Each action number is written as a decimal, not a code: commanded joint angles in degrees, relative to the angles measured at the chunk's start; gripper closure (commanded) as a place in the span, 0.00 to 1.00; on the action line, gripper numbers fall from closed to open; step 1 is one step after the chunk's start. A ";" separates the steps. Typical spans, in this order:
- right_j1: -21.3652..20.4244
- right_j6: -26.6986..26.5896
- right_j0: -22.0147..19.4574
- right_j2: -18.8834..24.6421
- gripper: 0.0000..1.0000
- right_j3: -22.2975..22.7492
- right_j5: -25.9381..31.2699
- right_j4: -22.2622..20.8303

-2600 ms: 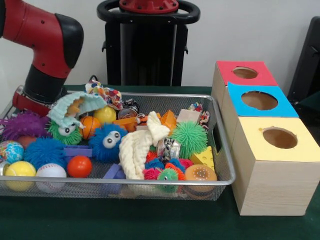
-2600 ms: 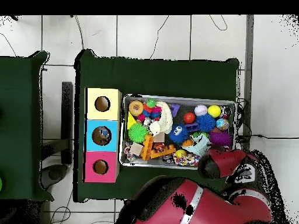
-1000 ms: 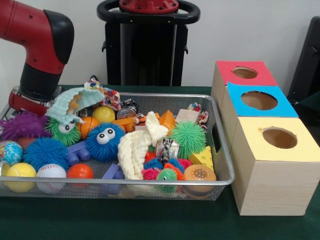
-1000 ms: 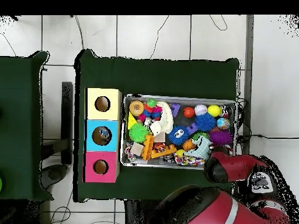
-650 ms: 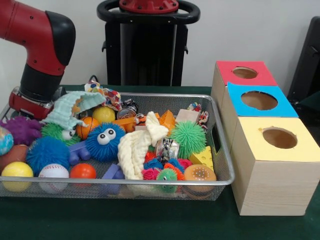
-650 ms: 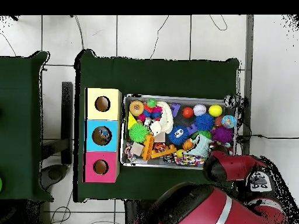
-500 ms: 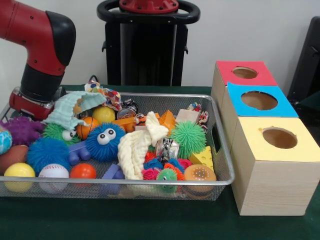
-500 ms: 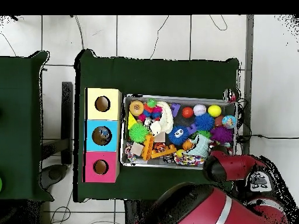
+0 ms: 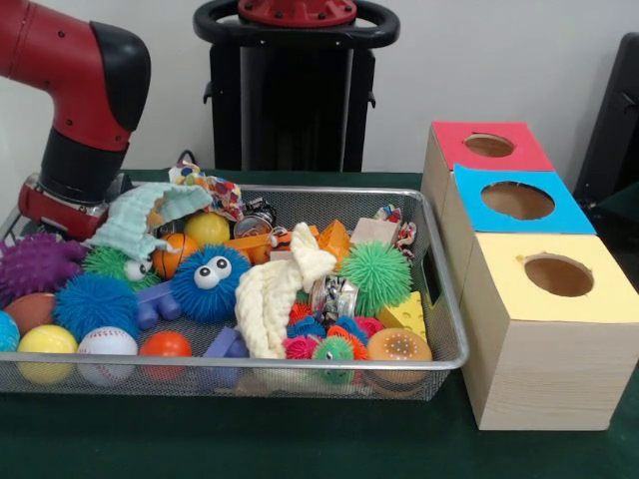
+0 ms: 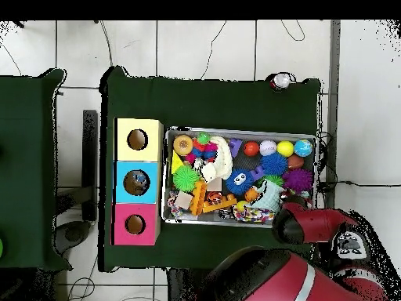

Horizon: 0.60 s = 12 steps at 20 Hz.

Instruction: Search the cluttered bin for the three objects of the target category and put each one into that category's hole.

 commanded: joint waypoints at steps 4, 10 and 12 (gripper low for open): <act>7.08 7.43 -0.78 9.01 0.00 -4.01 -0.45 6.62; 6.15 10.65 5.79 5.78 0.00 -3.45 5.69 13.88; 6.32 11.52 7.62 4.48 0.00 -3.11 5.78 15.97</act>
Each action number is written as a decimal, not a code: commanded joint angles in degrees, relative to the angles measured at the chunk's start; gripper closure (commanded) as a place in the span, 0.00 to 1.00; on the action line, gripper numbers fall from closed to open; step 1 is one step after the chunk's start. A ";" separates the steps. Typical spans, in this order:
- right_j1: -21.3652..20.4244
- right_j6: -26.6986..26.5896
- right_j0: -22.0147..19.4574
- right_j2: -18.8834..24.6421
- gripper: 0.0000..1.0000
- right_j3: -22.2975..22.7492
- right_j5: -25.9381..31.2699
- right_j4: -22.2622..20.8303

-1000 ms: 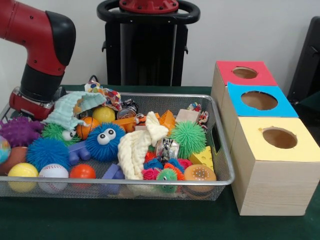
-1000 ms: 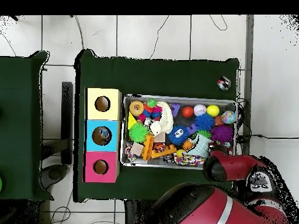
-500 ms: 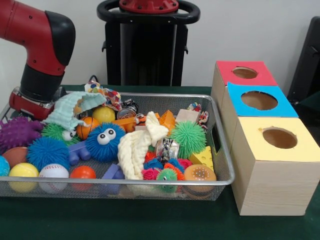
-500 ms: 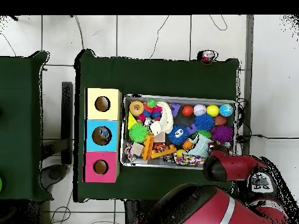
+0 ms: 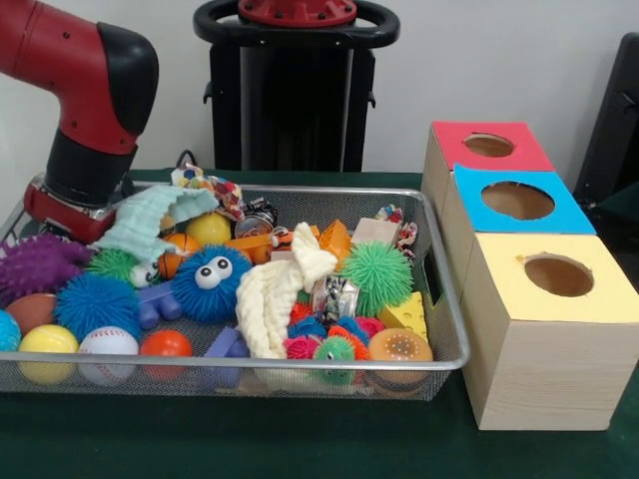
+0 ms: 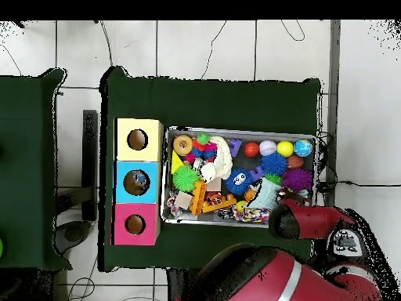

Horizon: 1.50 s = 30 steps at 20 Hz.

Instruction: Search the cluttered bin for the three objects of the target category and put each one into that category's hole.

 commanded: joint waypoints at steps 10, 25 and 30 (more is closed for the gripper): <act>3.69 9.75 8.24 4.65 0.00 -0.52 6.72 16.22; -3.35 2.70 9.11 1.62 0.00 1.46 20.44 17.29; -8.66 -0.30 8.73 3.24 0.00 2.92 28.21 17.75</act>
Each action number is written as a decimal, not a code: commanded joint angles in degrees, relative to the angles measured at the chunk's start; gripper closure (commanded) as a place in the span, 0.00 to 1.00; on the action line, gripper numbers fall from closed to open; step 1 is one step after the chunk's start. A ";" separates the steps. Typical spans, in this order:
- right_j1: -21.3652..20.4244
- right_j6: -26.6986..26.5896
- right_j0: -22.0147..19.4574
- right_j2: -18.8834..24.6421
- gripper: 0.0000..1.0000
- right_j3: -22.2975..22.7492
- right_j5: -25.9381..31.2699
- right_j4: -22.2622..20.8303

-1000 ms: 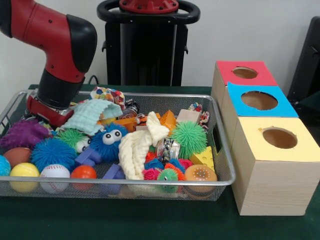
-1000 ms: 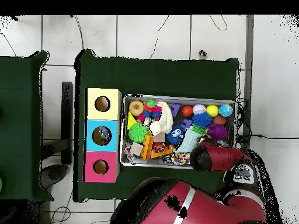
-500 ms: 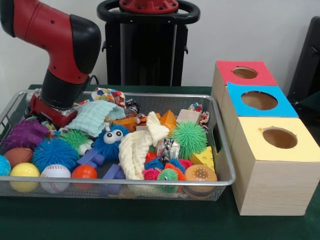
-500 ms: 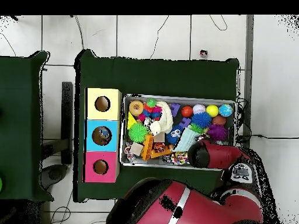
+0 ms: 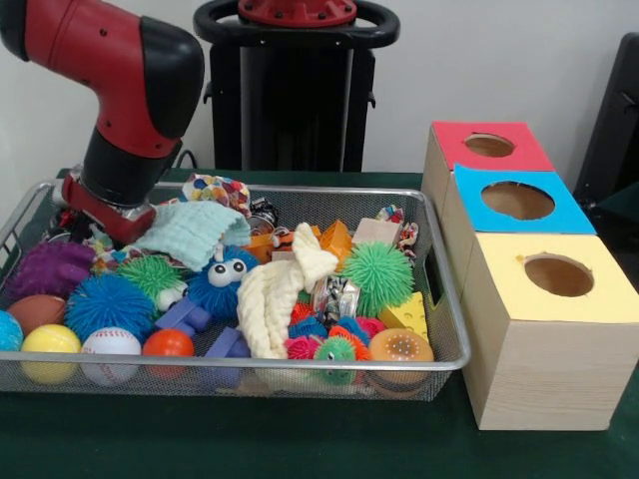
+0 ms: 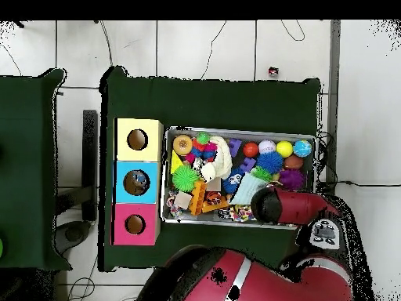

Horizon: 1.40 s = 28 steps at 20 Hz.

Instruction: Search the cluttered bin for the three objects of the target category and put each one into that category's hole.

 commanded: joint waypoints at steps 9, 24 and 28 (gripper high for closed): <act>-9.82 2.41 0.88 10.07 0.00 5.26 13.90 6.35; -11.22 1.45 -3.88 21.31 0.00 9.72 5.89 10.37; -9.80 4.01 -5.36 23.15 0.00 10.95 -0.53 9.68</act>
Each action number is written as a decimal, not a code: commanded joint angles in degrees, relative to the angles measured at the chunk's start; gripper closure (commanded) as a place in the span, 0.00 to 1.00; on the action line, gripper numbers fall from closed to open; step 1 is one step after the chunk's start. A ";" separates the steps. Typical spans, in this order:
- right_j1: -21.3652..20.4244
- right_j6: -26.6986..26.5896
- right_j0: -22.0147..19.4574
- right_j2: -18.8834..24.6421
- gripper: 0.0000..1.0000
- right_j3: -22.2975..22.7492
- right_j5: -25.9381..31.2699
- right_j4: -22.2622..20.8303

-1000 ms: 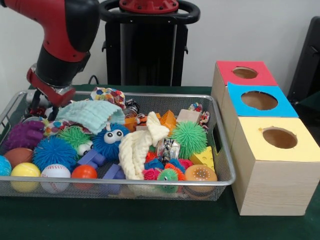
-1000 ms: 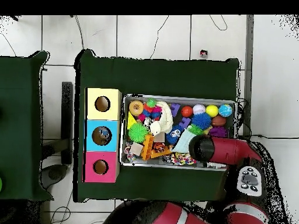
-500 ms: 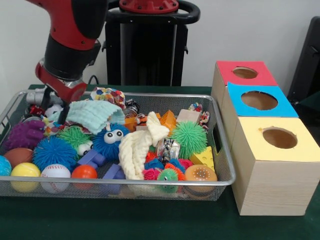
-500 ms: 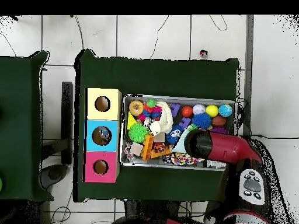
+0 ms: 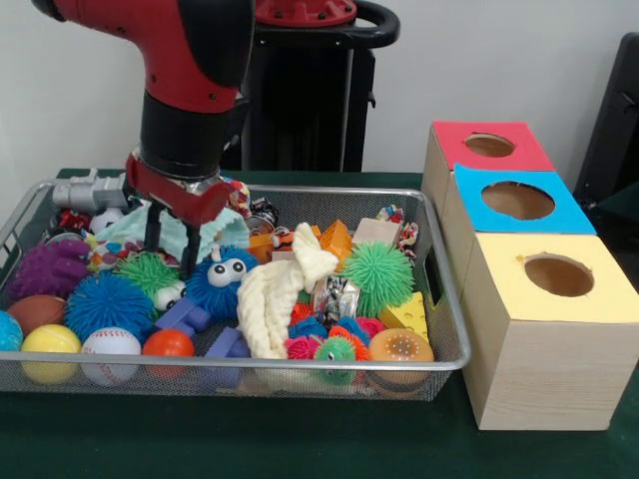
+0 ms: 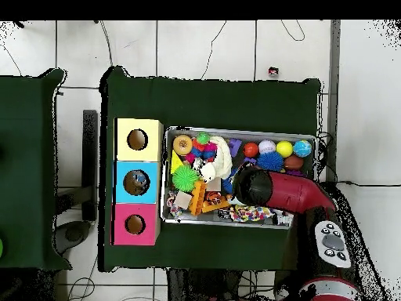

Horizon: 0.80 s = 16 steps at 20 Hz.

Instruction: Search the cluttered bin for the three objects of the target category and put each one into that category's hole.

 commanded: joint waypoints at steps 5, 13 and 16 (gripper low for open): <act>2.87 8.27 -2.89 10.00 0.00 5.33 -10.51 3.94; 2.36 9.56 -1.08 8.78 0.00 2.23 -4.13 9.78; 2.40 12.05 1.30 7.32 0.00 1.88 -2.91 13.14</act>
